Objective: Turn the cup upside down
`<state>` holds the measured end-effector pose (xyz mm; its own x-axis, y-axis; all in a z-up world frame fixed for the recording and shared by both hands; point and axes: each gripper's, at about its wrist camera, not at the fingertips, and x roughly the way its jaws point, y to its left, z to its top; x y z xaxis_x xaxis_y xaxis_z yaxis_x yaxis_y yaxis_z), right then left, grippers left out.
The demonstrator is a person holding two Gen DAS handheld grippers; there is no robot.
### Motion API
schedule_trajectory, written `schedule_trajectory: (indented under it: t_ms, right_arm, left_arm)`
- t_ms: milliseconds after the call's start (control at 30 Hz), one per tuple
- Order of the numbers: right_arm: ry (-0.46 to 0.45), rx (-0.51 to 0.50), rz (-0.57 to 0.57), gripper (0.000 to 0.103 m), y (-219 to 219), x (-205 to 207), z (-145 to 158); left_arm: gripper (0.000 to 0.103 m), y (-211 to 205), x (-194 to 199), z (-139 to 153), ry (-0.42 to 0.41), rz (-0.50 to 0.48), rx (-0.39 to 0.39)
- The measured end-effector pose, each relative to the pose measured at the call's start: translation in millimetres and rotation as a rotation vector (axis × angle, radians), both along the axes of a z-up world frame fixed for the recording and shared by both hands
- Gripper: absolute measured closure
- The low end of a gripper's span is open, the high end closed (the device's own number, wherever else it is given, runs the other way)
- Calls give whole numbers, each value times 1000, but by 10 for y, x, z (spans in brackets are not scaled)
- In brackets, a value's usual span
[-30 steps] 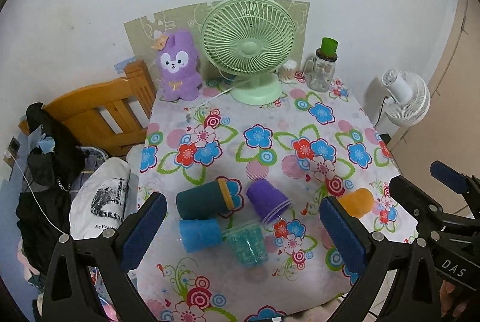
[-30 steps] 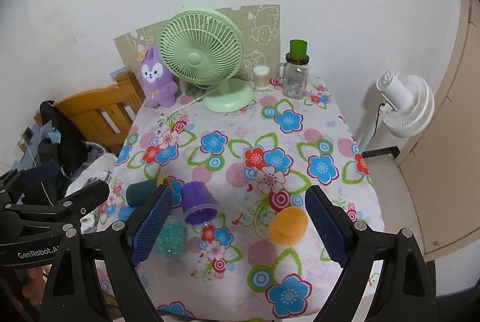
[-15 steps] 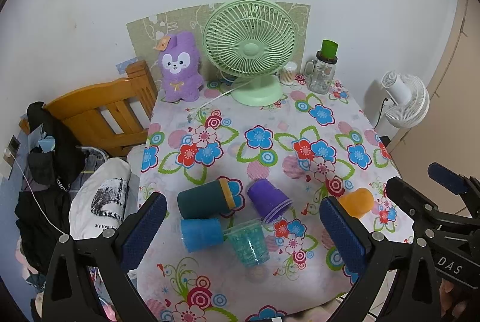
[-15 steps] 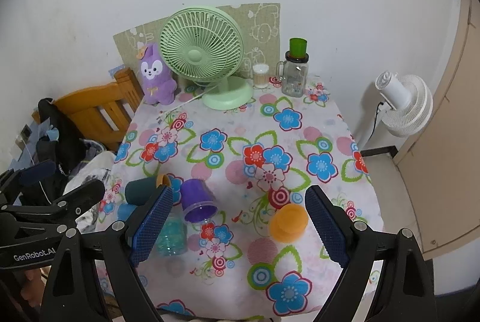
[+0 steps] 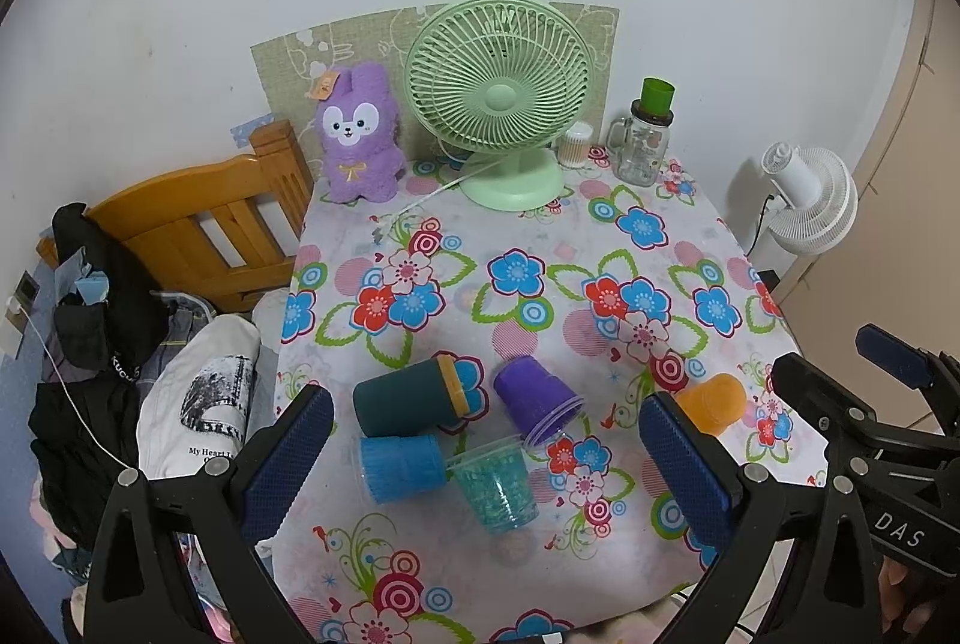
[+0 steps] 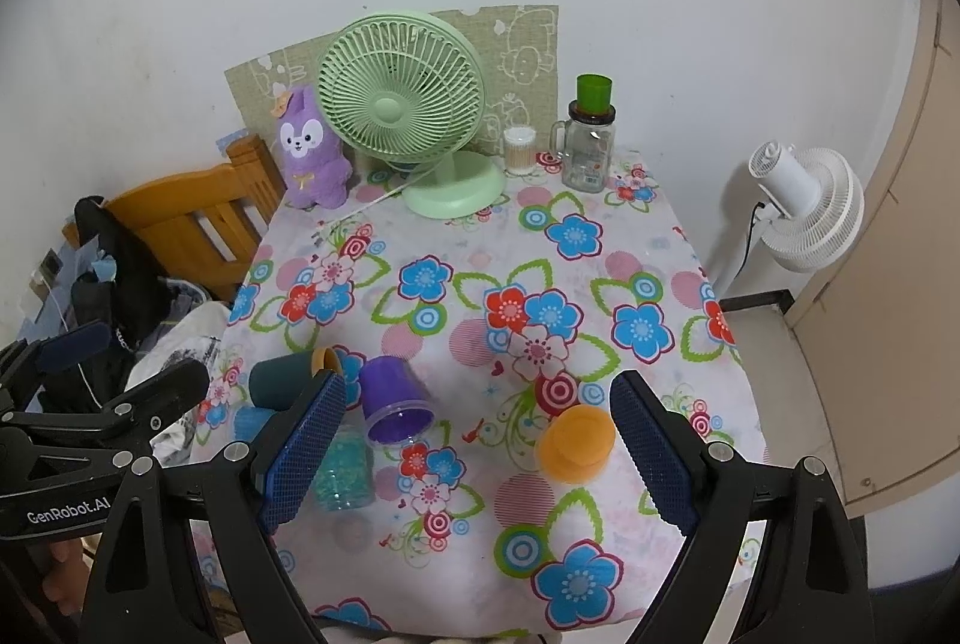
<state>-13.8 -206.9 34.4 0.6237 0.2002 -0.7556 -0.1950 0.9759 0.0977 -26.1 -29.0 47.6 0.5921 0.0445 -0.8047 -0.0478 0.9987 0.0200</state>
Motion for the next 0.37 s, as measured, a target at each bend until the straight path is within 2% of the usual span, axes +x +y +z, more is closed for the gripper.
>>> schedule_trajectory:
  t_ms: [367]
  right_arm:
    - [17,-5,0,12,-20,30,-67]
  left_arm:
    - [0,-9,-9,-84,18,0,0]
